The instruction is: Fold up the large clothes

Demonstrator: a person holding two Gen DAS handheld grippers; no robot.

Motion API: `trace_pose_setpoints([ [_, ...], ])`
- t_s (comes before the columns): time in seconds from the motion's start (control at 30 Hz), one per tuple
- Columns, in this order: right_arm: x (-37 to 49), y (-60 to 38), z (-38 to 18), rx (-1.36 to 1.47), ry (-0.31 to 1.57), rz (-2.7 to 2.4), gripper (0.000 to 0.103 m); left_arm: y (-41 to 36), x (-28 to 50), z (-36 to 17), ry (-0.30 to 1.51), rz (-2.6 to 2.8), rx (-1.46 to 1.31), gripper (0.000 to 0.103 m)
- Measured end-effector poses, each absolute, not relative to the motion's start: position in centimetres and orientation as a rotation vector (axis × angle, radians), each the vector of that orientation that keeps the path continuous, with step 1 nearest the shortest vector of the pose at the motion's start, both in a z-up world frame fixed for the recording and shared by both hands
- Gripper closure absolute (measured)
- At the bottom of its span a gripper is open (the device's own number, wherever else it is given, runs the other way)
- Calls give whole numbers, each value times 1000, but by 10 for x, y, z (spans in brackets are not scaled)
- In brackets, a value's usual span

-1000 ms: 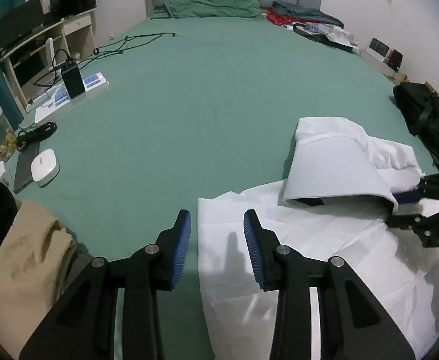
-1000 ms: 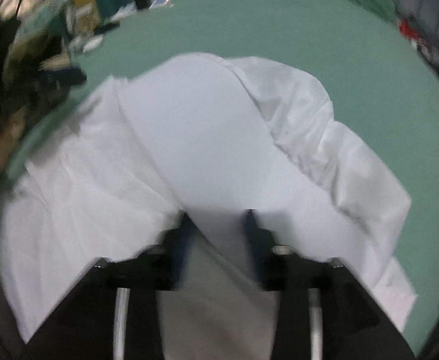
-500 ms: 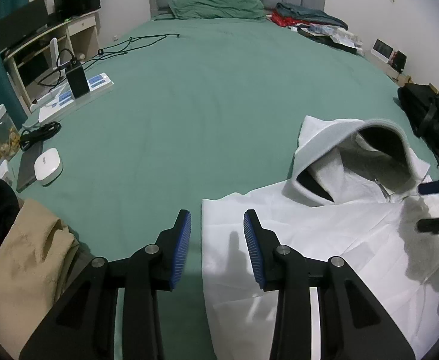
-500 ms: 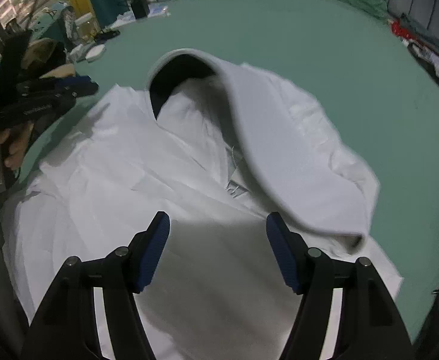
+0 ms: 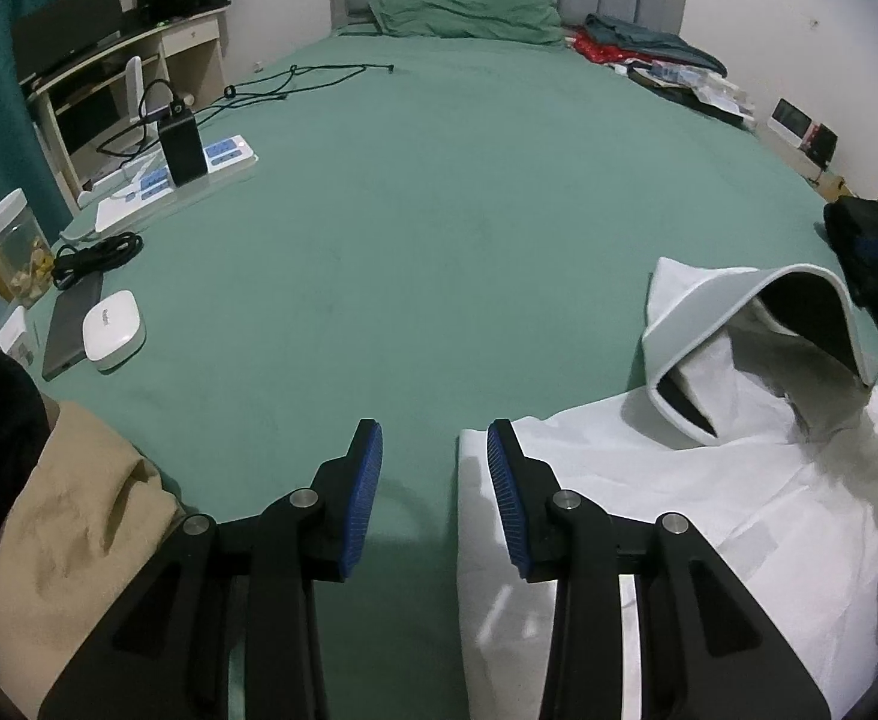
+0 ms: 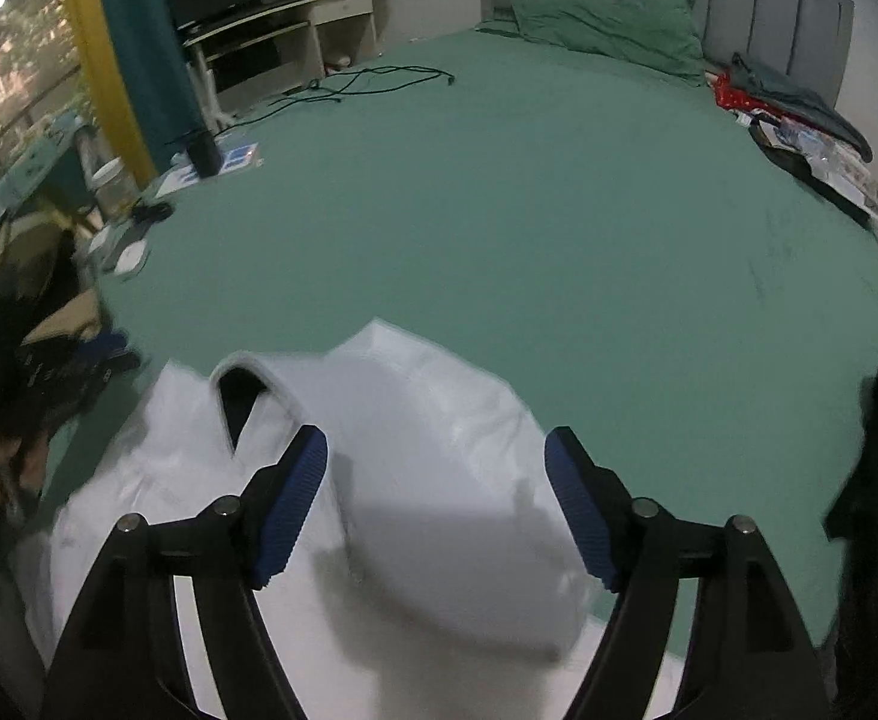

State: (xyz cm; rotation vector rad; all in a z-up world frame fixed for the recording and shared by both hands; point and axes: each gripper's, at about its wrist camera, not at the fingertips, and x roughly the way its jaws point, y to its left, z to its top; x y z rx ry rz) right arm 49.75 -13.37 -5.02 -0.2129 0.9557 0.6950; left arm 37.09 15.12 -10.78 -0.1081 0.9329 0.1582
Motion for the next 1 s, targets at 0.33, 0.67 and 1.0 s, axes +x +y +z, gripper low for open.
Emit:
trace_pose_setpoints([
  [0.33,511,-84,-101,-278,1091,763,27,162,373,-112,938,183,-123,64],
  [0.67,493,-81,-139,-422,1202,901,20,159,372,-106,924,169,-116,64],
  [1.0,516,-92,-156,-506,1203,905,1,161,373,-110,939,171,-108,64],
])
